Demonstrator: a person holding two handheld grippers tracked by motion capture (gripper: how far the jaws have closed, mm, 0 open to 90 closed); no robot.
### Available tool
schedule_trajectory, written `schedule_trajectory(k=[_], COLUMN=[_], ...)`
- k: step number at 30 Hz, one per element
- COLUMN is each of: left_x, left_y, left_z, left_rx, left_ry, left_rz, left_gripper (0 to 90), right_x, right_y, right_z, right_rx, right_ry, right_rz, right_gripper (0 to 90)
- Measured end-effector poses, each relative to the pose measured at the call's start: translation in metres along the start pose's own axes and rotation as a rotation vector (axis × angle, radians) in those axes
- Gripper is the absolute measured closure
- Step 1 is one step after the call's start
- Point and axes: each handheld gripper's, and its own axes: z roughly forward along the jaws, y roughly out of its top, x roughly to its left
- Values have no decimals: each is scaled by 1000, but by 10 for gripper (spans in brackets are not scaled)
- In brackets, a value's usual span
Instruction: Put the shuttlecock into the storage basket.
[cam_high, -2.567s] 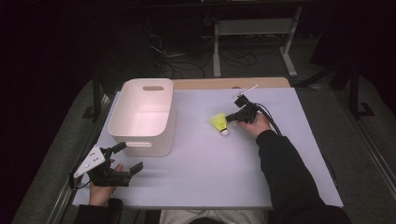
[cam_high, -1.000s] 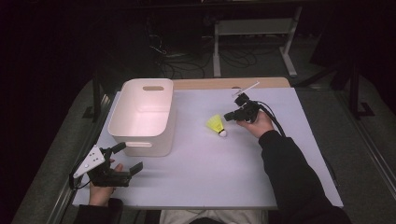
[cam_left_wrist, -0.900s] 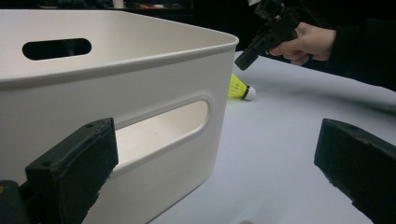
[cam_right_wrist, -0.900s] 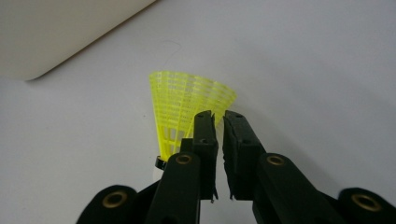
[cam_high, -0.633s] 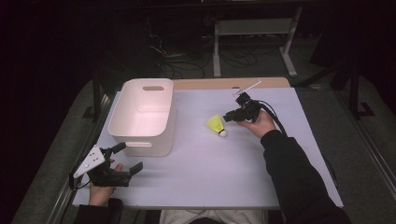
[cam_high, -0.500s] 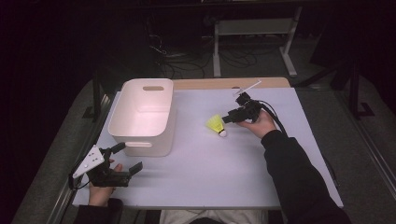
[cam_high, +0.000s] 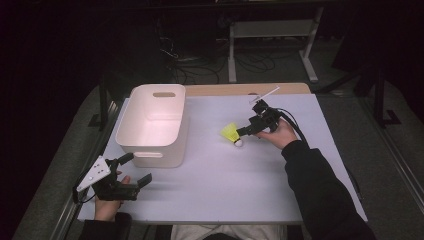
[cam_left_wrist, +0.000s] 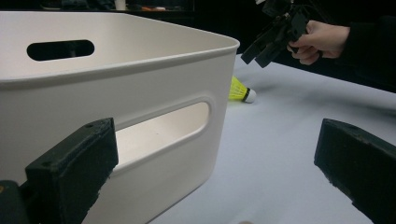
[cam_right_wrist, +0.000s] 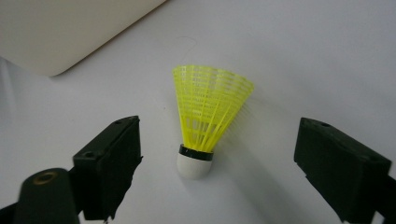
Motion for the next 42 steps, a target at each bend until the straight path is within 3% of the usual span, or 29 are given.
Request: schedule_trajectory(k=[2,4,6,11,42], left_x=[0,0,0,0,0], left_y=[0,0,0,0,0], left_z=[0,0,0,0,0], left_rx=[-1,-1,1,0,1], left_ry=[0,0,1,0,-3], left_rz=[-1,-1,-1,-1,1], left_gripper=[0,0,0,0,0], right_x=[2,3,4,6,13], right_y=[0,0,1,0,-20], right_z=[0,0,1,1,31], right_rx=[-2,-1,1,-2,57], right_ry=[3,-5,-22,-35,3], right_rz=[-2,-3,-7,-9,-2], right_gripper=[103,15,0,0,0])
